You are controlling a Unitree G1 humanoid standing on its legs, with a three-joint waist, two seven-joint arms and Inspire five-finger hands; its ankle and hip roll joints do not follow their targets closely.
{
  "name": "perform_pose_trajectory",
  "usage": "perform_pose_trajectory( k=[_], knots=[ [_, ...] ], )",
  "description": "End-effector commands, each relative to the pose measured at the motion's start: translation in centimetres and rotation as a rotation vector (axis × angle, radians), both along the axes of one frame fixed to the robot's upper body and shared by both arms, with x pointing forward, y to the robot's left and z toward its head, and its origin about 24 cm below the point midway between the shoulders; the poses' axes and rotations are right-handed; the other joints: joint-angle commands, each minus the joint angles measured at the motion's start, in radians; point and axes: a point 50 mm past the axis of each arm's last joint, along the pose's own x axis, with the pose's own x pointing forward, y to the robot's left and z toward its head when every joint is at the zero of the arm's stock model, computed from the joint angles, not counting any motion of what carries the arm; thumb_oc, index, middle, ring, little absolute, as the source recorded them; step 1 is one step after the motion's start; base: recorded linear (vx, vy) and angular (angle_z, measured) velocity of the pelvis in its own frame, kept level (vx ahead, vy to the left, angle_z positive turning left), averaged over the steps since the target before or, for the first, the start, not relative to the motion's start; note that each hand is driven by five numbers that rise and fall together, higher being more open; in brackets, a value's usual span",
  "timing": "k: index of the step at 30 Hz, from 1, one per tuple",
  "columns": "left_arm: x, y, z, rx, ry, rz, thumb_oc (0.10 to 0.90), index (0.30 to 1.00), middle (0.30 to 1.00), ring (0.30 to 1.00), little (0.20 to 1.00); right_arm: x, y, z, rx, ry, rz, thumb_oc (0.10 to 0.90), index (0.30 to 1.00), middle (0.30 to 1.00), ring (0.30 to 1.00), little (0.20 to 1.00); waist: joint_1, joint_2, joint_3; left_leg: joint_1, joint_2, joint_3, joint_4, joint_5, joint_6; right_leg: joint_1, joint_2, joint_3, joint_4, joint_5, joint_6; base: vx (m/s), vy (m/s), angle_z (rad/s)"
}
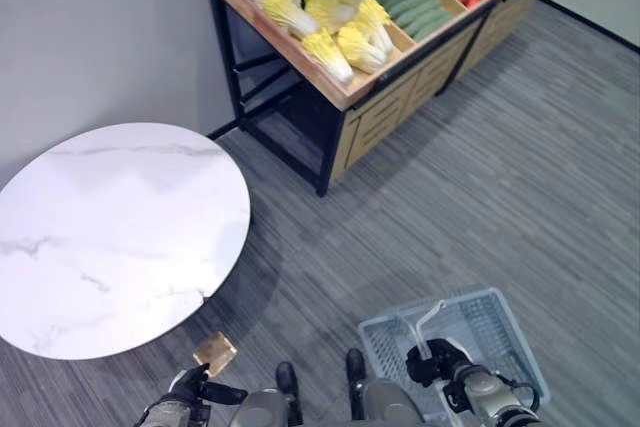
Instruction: Get the vegetables into the basket
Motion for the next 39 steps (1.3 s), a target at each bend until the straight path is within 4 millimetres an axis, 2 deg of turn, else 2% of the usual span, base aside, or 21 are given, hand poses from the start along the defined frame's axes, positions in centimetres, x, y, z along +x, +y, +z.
perform_pose_trajectory(
  k=[1, 2, 3, 5, 6, 7, 9, 11, 12, 13, 17, 22, 25, 27, 28, 29, 30, 32, 33, 36, 39],
  knots=[
    [1.3, -0.2, 0.3, 0.017, -0.051, -0.013, 0.9, 1.0, 1.0, 1.0, 1.0, 1.4, 0.6, 0.8, 0.007, -0.063, 0.058, 0.4, 0.3, 0.3, 0.3, 0.3, 0.001, 0.015, 0.006, -0.035, 0.007, -0.003, 0.145, -0.163, 0.018, -0.089, -0.026, -0.016, -0.008, 0.149, 0.072, -0.07, 0.151, -0.47],
    [1.3, -0.4, 0.3, 0.015, -0.053, -0.011, 0.9, 1.0, 1.0, 1.0, 1.0, 1.5, 0.7, 0.8, 0.008, -0.069, 0.063, 0.4, 0.3, 0.3, 0.3, 0.3, -0.002, 0.028, 0.007, -0.023, 0.015, 0.001, 0.118, -0.16, 0.01, -0.088, -0.039, -0.077, -0.015, 0.133, 0.074, -0.02, 0.108, -0.55],
    [1.2, -0.5, 0.2, 0.014, -0.049, -0.01, 0.9, 1.0, 1.0, 1.0, 1.0, 1.5, 0.9, 0.8, 0.009, -0.072, 0.069, 0.4, 0.3, 0.3, 0.3, 0.3, 0.001, 0.04, 0.006, -0.013, 0.024, 0.025, 0.086, -0.141, 0.001, -0.09, -0.066, -0.176, -0.014, 0.107, 0.071, 0.01, 0.091, -0.75],
    [0.7, -0.6, 0.0, 0.008, -0.037, -0.002, 0.9, 1.0, 1.0, 1.0, 1.0, 1.3, 1.2, 0.7, 0.013, -0.07, 0.083, 0.4, 0.3, 0.3, 0.3, 0.3, -0.002, 0.055, -0.004, 0.008, 0.034, 0.055, 0.022, -0.108, -0.01, -0.081, -0.088, -0.287, -0.001, 0.065, 0.063, 0.02, 0.048, -0.65],
    [0.7, -0.6, 0.0, 0.008, -0.036, -0.002, 0.9, 1.0, 1.0, 1.0, 1.0, 1.3, 1.2, 0.7, 0.012, -0.07, 0.083, 0.4, 0.3, 0.3, 0.3, 0.3, -0.002, 0.055, -0.004, 0.01, 0.034, 0.054, 0.02, -0.107, -0.011, -0.08, -0.089, -0.288, -0.001, 0.064, 0.063, 0.05, 0.017, -0.8],
    [0.3, -0.7, -0.1, 0.005, -0.019, -0.005, 0.9, 1.0, 1.0, 1.0, 1.0, 1.3, 1.5, 0.7, 0.016, -0.068, 0.098, 0.4, 0.3, 0.3, 0.3, 0.3, -0.003, 0.06, -0.012, 0.025, 0.037, 0.076, -0.013, -0.088, -0.016, -0.073, -0.092, -0.331, 0.061, 0.025, 0.053, 0.05, -0.003, -0.9],
    [0.0, -0.7, -0.2, 0.004, -0.005, -0.016, 0.9, 1.0, 1.0, 1.0, 1.0, 1.2, 1.7, 0.6, 0.017, -0.067, 0.104, 0.4, 0.3, 0.3, 0.3, 0.3, 0.003, 0.062, -0.019, 0.031, 0.038, 0.097, -0.016, -0.092, -0.016, -0.056, -0.091, -0.38, 0.141, -0.035, 0.036, 0.07, -0.023, -0.63],
    [-0.3, -0.6, -0.3, 0.013, 0.013, -0.023, 0.9, 1.0, 1.0, 1.0, 1.0, 1.3, 1.9, 0.6, 0.017, -0.067, 0.12, 0.4, 0.3, 0.3, 0.3, 0.3, 0.015, 0.055, -0.035, 0.033, 0.034, 0.128, -0.018, -0.1, -0.025, 0.008, -0.086, -0.44, 0.109, -0.057, 0.036, 0.06, -0.067, -0.69],
    [-0.4, -0.6, -0.3, 0.013, 0.013, -0.023, 0.9, 1.0, 1.0, 1.0, 1.0, 1.3, 1.9, 0.6, 0.017, -0.067, 0.12, 0.4, 0.3, 0.3, 0.3, 0.3, 0.015, 0.056, -0.034, 0.035, 0.034, 0.129, -0.018, -0.1, -0.025, 0.011, -0.084, -0.441, 0.104, -0.055, 0.035, 0.04, -0.138, -0.63],
    [-0.5, -0.6, -0.3, 0.012, 0.018, -0.014, 0.9, 1.0, 1.0, 1.0, 1.0, 1.4, 2.2, 0.6, 0.015, -0.065, 0.137, 0.4, 0.3, 0.3, 0.3, 0.3, 0.019, 0.053, -0.048, 0.043, 0.035, 0.157, -0.043, -0.084, -0.038, 0.028, -0.057, -0.416, 0.019, -0.042, 0.038, 0.04, -0.157, -0.34],
    [-0.3, -1.0, -0.4, 0.002, 0.007, -0.022, 0.9, 1.0, 1.0, 1.0, 1.0, 1.0, 2.2, 0.4, 0.013, -0.058, 0.143, 0.4, 0.3, 0.3, 0.3, 0.3, 0.015, 0.059, -0.065, 0.058, 0.041, 0.149, -0.06, -0.067, -0.052, 0.044, -0.032, -0.378, -0.025, -0.054, 0.025, 0.05, -0.159, -0.28],
    [-0.6, -1.0, -0.5, 0.007, 0.029, -0.015, 0.9, 1.0, 1.0, 1.0, 1.0, 0.6, 1.9, 0.3, 0.012, -0.052, 0.124, 0.4, 0.3, 0.3, 0.3, 0.3, 0.005, 0.059, -0.066, 0.072, 0.057, 0.13, -0.092, -0.033, -0.076, 0.051, -0.012, -0.383, -0.02, -0.101, 0.002, 0.02, -0.189, -0.01],
    [-0.5, -1.2, -0.5, 0.008, 0.034, -0.036, 0.9, 1.0, 1.0, 1.0, 1.0, 0.4, 1.8, 0.2, 0.005, -0.042, 0.121, 0.4, 0.3, 0.3, 0.3, 0.3, -0.001, 0.053, -0.065, 0.067, 0.071, 0.118, -0.076, -0.035, -0.085, 0.05, 0.003, -0.37, -0.013, -0.119, -0.013, 0.05, -0.165, 0.16],
    [-0.3, -1.3, -0.5, 0.011, 0.036, -0.057, 0.9, 1.0, 1.0, 1.0, 1.0, 0.4, 1.5, 0.2, -0.011, -0.038, 0.133, 0.4, 0.3, 0.3, 0.3, 0.3, 0.001, 0.039, -0.057, 0.022, 0.107, 0.104, 0.068, -0.072, -0.1, 0.06, 0.014, -0.359, -0.008, -0.142, -0.034, 0.07, -0.226, 0.09],
    [-0.1, -1.3, -0.5, 0.007, 0.027, -0.055, 0.9, 1.0, 1.0, 1.0, 1.0, 0.4, 1.4, 0.3, -0.015, -0.039, 0.14, 0.4, 0.3, 0.3, 0.3, 0.3, 0.008, 0.032, -0.042, -0.017, 0.139, 0.084, 0.183, -0.069, -0.117, 0.07, 0.022, -0.355, -0.006, -0.149, -0.053, 0.05, -0.231, 0.02],
    [0.2, -1.4, -0.4, 0.0, 0.013, -0.047, 0.9, 1.0, 1.0, 1.0, 1.0, 0.4, 1.2, 0.4, -0.017, -0.039, 0.142, 0.4, 0.3, 0.3, 0.3, 0.3, 0.02, 0.027, -0.025, -0.047, 0.148, 0.032, 0.254, -0.053, -0.128, 0.077, 0.031, -0.347, -0.001, -0.154, -0.065, 0.03, -0.182, 0.07],
    [0.4, -1.7, -0.4, -0.007, 0.004, -0.044, 0.9, 1.0, 1.0, 1.0, 1.0, 0.4, 0.9, 0.5, -0.028, -0.039, 0.148, 0.4, 0.3, 0.3, 0.3, 0.3, 0.029, 0.026, -0.013, -0.069, 0.139, -0.028, 0.274, -0.033, -0.138, 0.083, 0.033, -0.346, -0.003, -0.155, -0.067, 0.01, -0.055, -0.02],
    [0.6, -1.9, -0.4, -0.022, -0.007, -0.02, 0.9, 1.0, 1.0, 1.0, 1.0, 0.1, 0.6, 0.3, -0.046, -0.021, 0.157, 0.4, 0.3, 0.3, 0.3, 0.3, 0.038, 0.014, -0.02, -0.086, 0.088, -0.134, 0.165, -0.042, -0.117, 0.073, 0.02, -0.346, -0.033, -0.137, -0.057, 0.0, 0.095, -0.32],
    [0.7, -2.0, -0.4, -0.024, -0.02, 0.002, 0.9, 1.0, 1.0, 1.0, 1.0, -0.1, 0.4, 0.3, -0.05, -0.017, 0.148, 0.4, 0.3, 0.3, 0.3, 0.3, 0.053, 0.011, -0.026, -0.11, 0.057, -0.258, 0.075, -0.018, -0.116, 0.062, 0.016, -0.32, -0.038, -0.118, -0.049, 0.02, 0.202, -0.29],
    [0.6, -1.8, -0.4, -0.018, -0.012, 0.003, 0.9, 1.0, 1.0, 1.0, 1.0, -0.1, 0.6, 0.2, -0.018, -0.021, 0.111, 0.4, 0.3, 0.3, 0.3, 0.3, 0.051, 0.008, -0.029, -0.104, 0.052, -0.269, 0.062, -0.024, -0.096, 0.031, 0.009, -0.288, 0.0, -0.123, -0.041, 0.04, 0.214, -0.28],
    [0.8, -1.6, -0.3, -0.016, -0.02, -0.009, 0.9, 1.0, 1.0, 1.0, 1.0, -0.4, 0.8, 0.0, 0.004, -0.019, 0.075, 0.4, 0.3, 0.3, 0.3, 0.3, 0.046, 0.01, -0.023, -0.086, 0.039, -0.231, 0.057, -0.04, -0.071, 0.018, -0.015, -0.264, 0.034, -0.115, -0.024, 0.07, 0.34, -0.57]
  ],
)
